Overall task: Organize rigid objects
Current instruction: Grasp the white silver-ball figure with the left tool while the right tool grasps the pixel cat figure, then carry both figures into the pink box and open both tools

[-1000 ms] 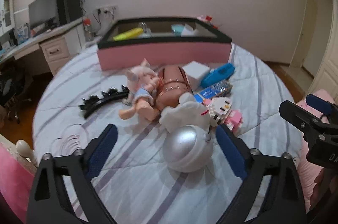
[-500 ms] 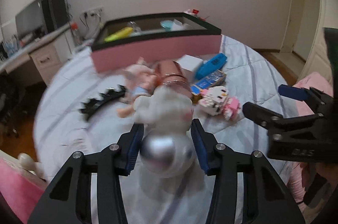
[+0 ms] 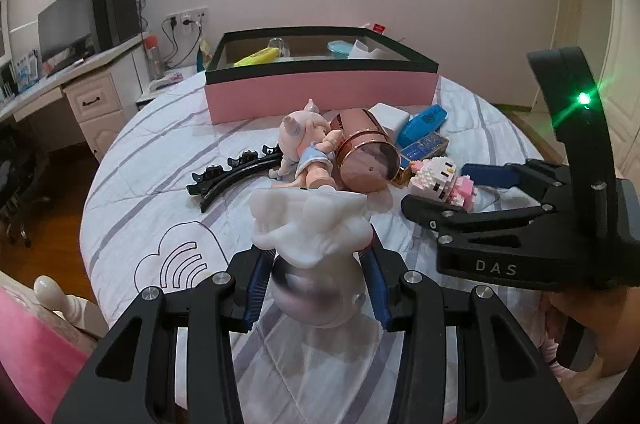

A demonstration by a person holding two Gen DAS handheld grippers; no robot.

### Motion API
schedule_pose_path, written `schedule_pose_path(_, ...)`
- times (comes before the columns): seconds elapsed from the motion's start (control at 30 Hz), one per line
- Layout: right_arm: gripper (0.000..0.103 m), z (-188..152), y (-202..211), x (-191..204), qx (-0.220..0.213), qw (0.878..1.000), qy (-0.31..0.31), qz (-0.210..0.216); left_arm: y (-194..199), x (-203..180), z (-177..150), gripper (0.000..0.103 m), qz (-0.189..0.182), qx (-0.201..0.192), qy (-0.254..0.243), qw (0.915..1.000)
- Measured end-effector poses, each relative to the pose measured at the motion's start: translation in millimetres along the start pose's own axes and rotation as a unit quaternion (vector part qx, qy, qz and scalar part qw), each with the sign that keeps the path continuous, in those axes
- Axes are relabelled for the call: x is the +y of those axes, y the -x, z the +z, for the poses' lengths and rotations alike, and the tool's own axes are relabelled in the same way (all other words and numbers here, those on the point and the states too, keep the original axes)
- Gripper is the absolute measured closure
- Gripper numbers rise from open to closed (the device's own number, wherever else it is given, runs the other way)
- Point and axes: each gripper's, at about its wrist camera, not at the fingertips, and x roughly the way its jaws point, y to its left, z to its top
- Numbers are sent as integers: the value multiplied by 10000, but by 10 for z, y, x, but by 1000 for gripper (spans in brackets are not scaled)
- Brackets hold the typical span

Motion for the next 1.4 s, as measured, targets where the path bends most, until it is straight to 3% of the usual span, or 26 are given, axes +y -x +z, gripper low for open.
schedule_pose_path(0.1,49,-14,46,-12,-47,9999,32,86,-24,-12,12,60,15,-21,-21,10000)
schedule_pose_path(0.13,51,-16,67,-22,-75,9999,4,105,-19,-21,16,60,27,-28,-26,10000)
schedule_pose_path(0.53,51,33,470,-107,-592,9975,-199,326,163,-174,147,60,-19,-264,-156,9995)
schedule_pose_path(0.73,51,230,627,-138,-859,9956,-141,353,294,-259,420,60,-76,-565,-276,9980)
schedule_pose_path(0.9,51,491,639,-207,-1005,9945,-66,301,281,-240,846,60,-104,-840,-351,9958)
schedule_pose_path(1.17,59,1216,352,-447,-1056,9942,135,119,-176,-134,1571,60,-66,-837,-500,9952)
schedule_pose_path(1.3,64,1530,-46,-500,-718,9969,324,46,-715,-74,1868,60,-204,-459,-420,9979)
schedule_pose_path(1.4,65,1562,-242,-562,-593,9978,296,-55,-975,-13,1907,60,-116,-251,-328,9991)
